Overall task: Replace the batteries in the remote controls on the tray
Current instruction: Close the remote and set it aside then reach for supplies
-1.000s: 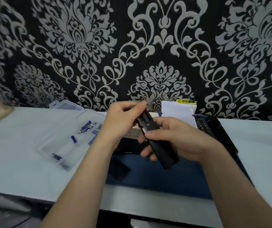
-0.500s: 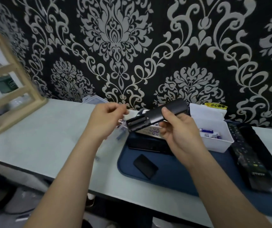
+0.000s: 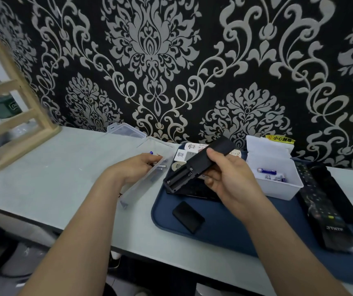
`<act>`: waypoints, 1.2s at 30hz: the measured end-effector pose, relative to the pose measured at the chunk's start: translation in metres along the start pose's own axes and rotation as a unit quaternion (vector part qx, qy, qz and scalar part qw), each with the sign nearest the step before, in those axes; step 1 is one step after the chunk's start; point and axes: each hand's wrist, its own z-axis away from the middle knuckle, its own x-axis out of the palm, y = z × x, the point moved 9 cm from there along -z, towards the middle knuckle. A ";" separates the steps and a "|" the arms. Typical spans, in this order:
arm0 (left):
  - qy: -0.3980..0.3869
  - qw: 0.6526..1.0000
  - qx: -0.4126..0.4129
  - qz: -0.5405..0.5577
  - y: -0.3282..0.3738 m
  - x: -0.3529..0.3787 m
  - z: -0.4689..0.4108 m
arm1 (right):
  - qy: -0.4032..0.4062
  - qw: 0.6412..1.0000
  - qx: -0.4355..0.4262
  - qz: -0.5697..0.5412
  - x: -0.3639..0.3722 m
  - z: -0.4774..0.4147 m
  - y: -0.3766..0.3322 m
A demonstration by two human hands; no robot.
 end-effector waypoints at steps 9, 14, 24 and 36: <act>0.162 0.970 -0.025 -0.179 -0.007 -0.028 0.001 | -0.018 0.999 0.021 0.025 0.004 0.005 0.003; 0.208 0.954 -0.009 -0.215 0.000 -0.036 0.005 | -0.013 0.999 0.035 0.005 0.002 0.006 0.005; 0.349 0.929 0.075 0.096 0.049 -0.070 0.057 | -0.028 0.993 -0.065 0.093 0.000 0.004 -0.013; 0.127 0.879 0.128 0.442 0.110 0.023 0.048 | -0.091 0.977 -0.079 0.177 0.009 0.007 -0.012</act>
